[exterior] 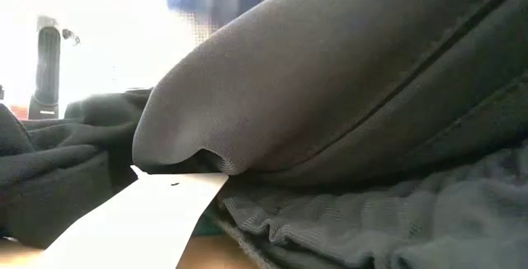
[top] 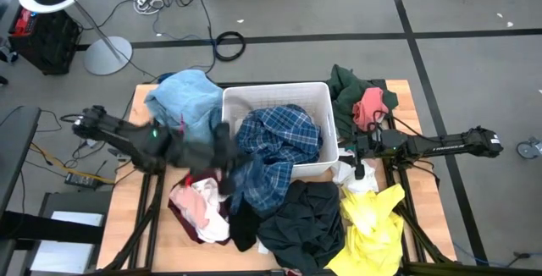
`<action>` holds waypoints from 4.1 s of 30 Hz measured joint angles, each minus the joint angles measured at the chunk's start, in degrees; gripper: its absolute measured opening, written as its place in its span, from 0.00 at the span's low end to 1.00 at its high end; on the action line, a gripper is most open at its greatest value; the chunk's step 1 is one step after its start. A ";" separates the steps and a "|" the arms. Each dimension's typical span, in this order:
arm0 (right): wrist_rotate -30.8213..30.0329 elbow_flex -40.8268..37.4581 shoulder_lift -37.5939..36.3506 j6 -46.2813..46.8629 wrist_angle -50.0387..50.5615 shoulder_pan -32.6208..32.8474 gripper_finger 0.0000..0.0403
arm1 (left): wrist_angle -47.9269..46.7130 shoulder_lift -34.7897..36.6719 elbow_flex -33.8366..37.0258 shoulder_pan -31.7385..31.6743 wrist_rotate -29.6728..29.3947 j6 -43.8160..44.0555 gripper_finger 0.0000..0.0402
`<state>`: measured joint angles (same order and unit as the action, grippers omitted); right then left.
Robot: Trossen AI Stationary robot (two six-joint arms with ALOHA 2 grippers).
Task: Sort clothes
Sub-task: Put the blue checkered long sleeve polo into the laundry bin, then put the white shirt into the laundry bin
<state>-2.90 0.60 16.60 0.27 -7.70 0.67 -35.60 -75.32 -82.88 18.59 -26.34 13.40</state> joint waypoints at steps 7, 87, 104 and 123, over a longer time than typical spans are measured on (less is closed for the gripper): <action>0.00 0.02 0.00 0.00 0.00 0.00 0.43 | 5.26 -0.38 -7.56 -13.64 1.42 -8.50 0.00; -0.02 0.04 -0.02 0.00 -0.45 0.00 0.43 | 0.91 10.17 15.84 -3.85 11.33 2.49 0.34; 1.43 0.04 0.00 6.19 -1.27 0.02 0.43 | -4.33 21.45 29.41 -0.83 6.76 14.21 0.34; 5.54 0.56 -0.04 12.06 -0.47 -1.08 0.43 | 1.29 21.37 31.60 -0.48 6.99 15.21 0.34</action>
<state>2.65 1.16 16.57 12.33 -8.18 -0.42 -34.31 -53.95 -51.29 18.11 -19.36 28.62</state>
